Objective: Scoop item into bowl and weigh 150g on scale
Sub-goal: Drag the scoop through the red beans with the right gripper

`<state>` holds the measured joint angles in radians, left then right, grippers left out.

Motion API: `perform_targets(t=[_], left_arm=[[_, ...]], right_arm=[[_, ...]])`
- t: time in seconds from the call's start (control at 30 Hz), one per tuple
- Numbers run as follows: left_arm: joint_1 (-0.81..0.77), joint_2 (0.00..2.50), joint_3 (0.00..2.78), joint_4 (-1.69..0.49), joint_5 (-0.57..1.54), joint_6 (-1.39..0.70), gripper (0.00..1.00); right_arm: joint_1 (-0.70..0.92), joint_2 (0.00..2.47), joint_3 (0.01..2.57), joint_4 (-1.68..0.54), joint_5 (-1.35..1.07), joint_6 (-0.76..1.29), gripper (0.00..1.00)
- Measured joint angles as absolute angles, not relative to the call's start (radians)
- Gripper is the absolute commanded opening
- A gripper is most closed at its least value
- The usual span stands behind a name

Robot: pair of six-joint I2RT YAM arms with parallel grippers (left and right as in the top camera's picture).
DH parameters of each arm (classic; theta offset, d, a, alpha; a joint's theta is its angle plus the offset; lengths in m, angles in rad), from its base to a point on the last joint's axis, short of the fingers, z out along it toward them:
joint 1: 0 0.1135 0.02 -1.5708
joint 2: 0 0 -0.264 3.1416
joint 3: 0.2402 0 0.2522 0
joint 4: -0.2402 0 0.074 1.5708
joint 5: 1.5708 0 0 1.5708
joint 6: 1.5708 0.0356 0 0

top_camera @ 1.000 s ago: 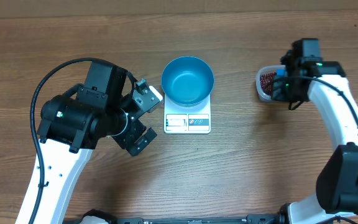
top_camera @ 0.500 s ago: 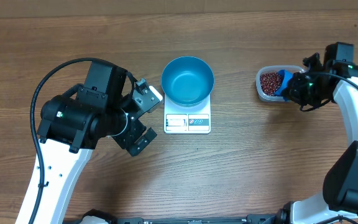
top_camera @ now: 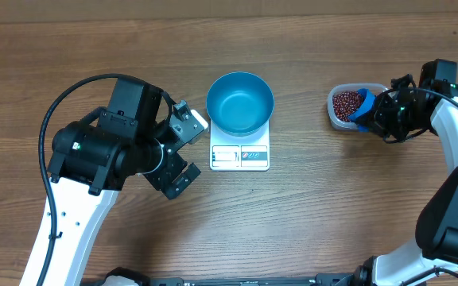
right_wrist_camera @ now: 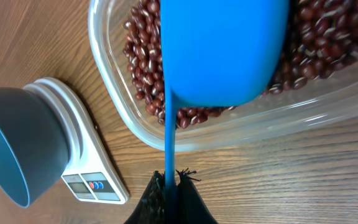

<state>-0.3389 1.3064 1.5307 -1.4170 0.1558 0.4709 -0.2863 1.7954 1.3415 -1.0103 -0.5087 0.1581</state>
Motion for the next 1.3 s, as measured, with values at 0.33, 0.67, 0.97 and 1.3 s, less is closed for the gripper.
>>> perform_targets(t=[0.33,0.67,0.97,1.3], left_arm=[[-0.339,1.306,1.531,-1.417,0.156,0.471,1.0],[-0.339,1.306,1.531,-1.417,0.155,0.471,1.0],[-0.339,1.306,1.531,-1.417,0.156,0.471,1.0],[-0.339,1.306,1.531,-1.417,0.156,0.471,1.0]], right_arm=[[-0.341,1.808,1.341,-1.048,-0.572,0.161,0.04],[-0.381,1.81,1.341,-1.038,-0.646,0.16,0.04],[-0.395,1.81,1.341,-1.037,-0.668,0.16,0.04],[-0.464,1.81,1.341,-1.037,-0.744,0.104,0.04]])
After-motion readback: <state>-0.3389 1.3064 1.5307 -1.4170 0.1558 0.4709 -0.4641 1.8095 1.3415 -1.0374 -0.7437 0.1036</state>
